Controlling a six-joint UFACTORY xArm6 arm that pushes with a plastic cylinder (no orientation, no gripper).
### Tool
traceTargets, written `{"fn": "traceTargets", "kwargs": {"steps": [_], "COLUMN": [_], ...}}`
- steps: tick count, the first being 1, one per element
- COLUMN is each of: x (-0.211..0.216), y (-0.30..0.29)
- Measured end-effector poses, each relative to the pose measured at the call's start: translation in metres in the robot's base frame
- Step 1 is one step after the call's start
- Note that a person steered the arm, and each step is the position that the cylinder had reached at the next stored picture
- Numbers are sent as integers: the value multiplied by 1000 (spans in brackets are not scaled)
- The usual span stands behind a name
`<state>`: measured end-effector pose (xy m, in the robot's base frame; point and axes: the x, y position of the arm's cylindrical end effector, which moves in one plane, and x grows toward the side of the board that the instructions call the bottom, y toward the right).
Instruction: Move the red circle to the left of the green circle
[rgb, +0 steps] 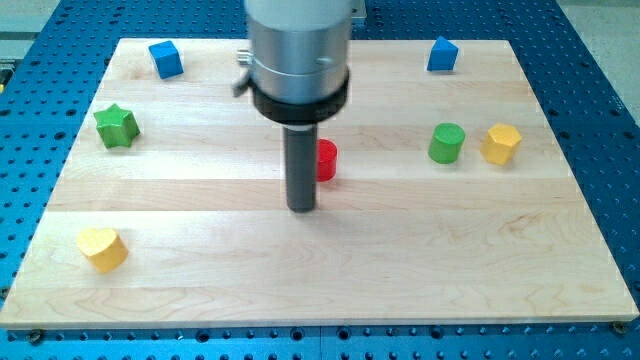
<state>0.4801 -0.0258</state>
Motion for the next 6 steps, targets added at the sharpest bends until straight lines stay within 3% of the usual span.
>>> {"fn": "traceTargets", "kwargs": {"steps": [1,2,3,5,6], "x": [-35,-39,-55,-66,-138], "y": [26,43,10,69,33]}}
